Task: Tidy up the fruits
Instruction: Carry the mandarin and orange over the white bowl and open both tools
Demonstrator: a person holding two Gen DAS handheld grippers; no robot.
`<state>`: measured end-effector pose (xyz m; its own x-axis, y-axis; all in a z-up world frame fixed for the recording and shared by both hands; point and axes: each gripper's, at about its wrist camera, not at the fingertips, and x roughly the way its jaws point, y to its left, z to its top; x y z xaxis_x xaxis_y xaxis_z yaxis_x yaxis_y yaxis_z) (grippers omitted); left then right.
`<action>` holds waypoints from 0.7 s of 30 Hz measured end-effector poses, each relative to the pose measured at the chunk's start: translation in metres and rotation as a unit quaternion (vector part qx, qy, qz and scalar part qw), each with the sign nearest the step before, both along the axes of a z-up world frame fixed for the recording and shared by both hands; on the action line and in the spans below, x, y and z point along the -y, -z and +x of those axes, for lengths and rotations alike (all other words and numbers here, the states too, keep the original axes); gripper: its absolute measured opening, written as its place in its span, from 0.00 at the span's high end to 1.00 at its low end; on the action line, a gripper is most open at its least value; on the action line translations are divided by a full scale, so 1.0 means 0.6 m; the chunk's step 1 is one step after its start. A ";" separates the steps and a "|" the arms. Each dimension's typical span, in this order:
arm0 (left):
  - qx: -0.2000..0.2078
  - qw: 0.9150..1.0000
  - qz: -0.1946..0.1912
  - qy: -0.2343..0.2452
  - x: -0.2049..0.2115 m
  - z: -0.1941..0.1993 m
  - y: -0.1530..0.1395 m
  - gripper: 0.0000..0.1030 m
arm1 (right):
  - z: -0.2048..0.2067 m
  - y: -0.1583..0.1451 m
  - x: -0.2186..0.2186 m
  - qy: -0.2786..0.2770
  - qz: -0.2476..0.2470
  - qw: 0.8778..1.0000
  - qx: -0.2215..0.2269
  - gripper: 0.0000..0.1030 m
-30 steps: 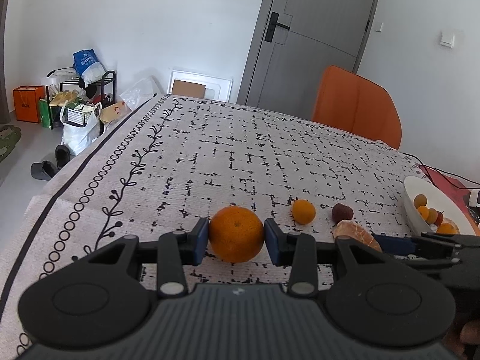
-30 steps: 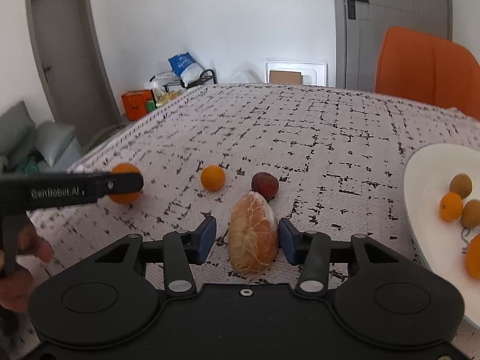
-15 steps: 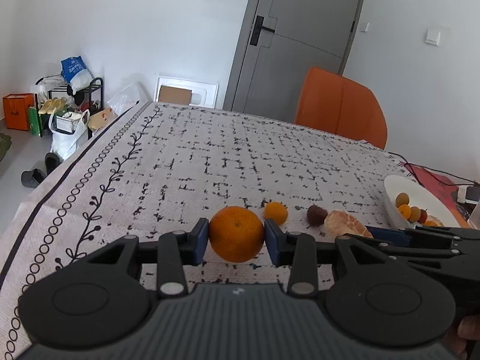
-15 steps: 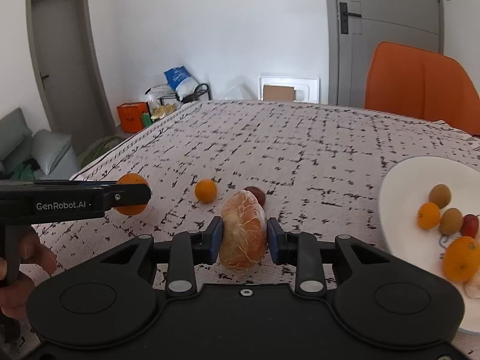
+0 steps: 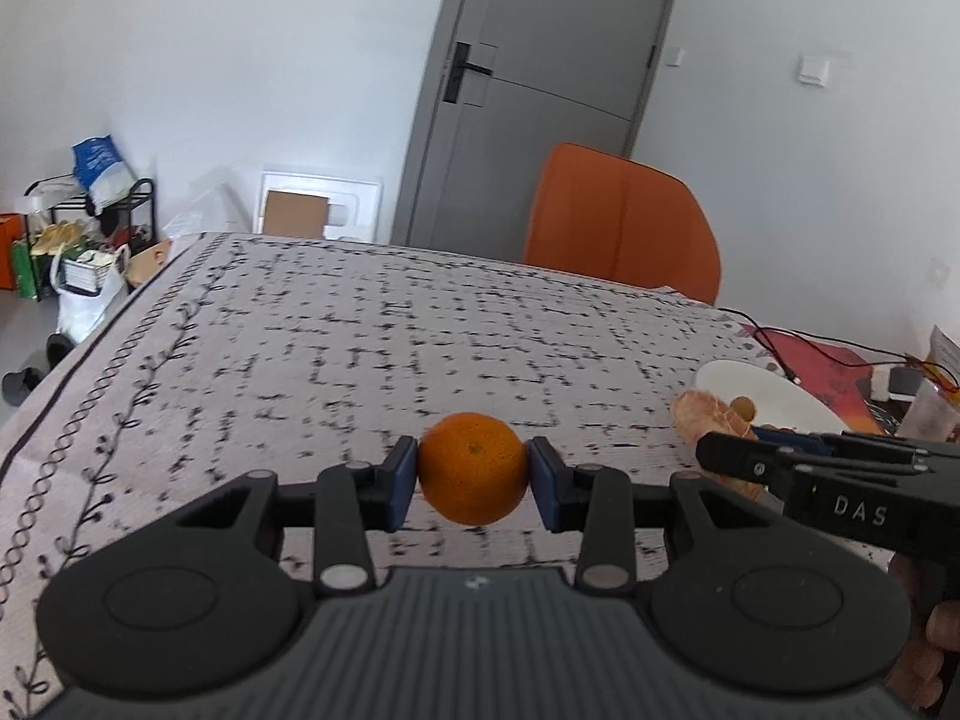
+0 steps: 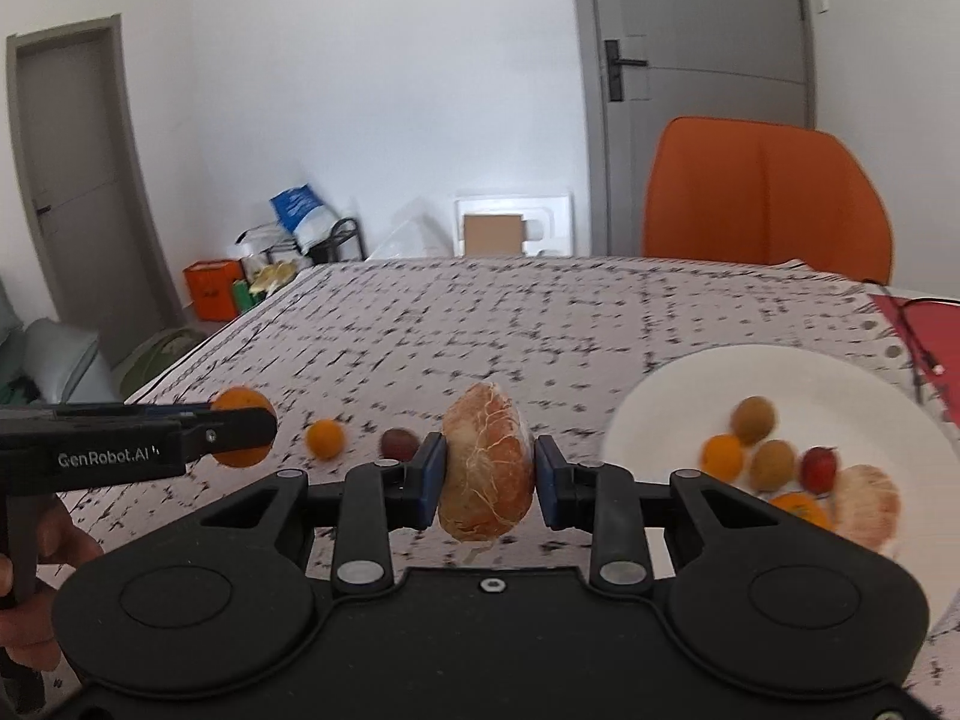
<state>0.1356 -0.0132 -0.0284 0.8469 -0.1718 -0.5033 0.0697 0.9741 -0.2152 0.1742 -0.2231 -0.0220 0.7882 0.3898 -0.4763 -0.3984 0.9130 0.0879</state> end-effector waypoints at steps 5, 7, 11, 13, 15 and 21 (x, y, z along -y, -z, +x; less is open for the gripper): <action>0.005 1.000 0.007 0.021 0.032 0.010 -0.009 0.62 | -0.002 -0.010 0.033 0.020 0.012 1.000 0.012 0.71; 0.008 1.000 0.008 0.028 0.044 0.013 -0.013 0.62 | -0.003 -0.012 0.046 0.027 0.014 0.999 0.016 0.71; 0.011 0.999 0.009 0.040 0.068 0.019 -0.017 0.62 | -0.002 -0.016 0.072 0.042 0.019 0.999 0.020 0.71; 0.012 0.999 0.010 0.047 0.079 0.022 -0.018 0.62 | -0.002 -0.018 0.084 0.047 0.025 0.998 0.021 0.71; 0.013 0.998 0.012 0.052 0.090 0.025 -0.020 0.62 | -0.001 -0.019 0.096 0.052 0.029 0.998 0.022 0.71; 0.018 0.997 0.015 0.069 0.117 0.034 -0.027 0.62 | -0.002 -0.019 0.124 0.072 0.034 0.996 0.027 0.71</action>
<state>0.1558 -0.0833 -0.0123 0.8338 -0.2734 -0.4796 0.2110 0.9606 -0.1808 0.1732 -0.2977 -0.0104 0.8621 0.3009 -0.4076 -0.2696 0.9536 0.1338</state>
